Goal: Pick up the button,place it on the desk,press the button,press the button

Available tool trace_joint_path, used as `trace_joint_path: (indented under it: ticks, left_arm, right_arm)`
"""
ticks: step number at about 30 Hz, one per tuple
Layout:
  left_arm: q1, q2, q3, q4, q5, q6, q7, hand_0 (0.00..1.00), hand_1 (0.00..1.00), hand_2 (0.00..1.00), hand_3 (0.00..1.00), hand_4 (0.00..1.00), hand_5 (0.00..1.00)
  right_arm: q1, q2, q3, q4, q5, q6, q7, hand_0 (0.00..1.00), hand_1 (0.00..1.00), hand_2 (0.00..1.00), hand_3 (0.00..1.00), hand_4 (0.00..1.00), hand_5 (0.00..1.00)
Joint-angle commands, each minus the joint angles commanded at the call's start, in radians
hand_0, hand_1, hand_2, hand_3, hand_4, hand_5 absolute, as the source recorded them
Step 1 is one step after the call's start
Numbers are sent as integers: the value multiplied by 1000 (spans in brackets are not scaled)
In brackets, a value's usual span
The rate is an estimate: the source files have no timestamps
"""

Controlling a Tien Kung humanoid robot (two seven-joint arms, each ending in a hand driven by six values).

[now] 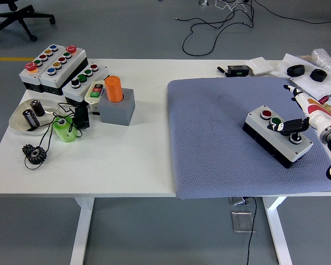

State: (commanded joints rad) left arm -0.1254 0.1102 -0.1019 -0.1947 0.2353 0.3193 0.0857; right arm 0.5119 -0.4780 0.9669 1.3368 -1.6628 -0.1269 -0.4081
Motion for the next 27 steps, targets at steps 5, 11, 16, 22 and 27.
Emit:
trace_joint_path:
  ticks: [5, 11, 16, 22, 27]
  left_arm:
    - [0, 1, -1, 0, 0, 0, 0, 599, 534, 498, 448, 266, 998]
    - [0, 1, -2, 0, 1, 1, 0, 599, 534, 496, 446, 266, 997]
    - [-1, 2, -3, 0, 2, 1, 0, 599, 534, 495, 442, 266, 997]
    - [-2, 2, -5, 0, 1, 2, 0, 598, 533, 495, 442, 267, 997]
    - [-2, 2, -5, 0, 1, 2, 0, 598, 533, 495, 442, 267, 997]
  right_arm:
    - [4, 6, -3, 4, 20, 2, -7, 948, 922, 998, 998, 966, 177]
    - [19, 18, -22, -8, 37, 13, -22, 946, 920, 998, 998, 966, 186]
    - [41, 36, -39, -59, 44, 43, -42, 941, 917, 998, 998, 966, 191]
    - [64, 61, -63, -108, 22, 72, -53, 939, 915, 998, 998, 962, 184]
    - [85, 82, -76, -127, 0, 91, -69, 939, 915, 998, 998, 962, 184]
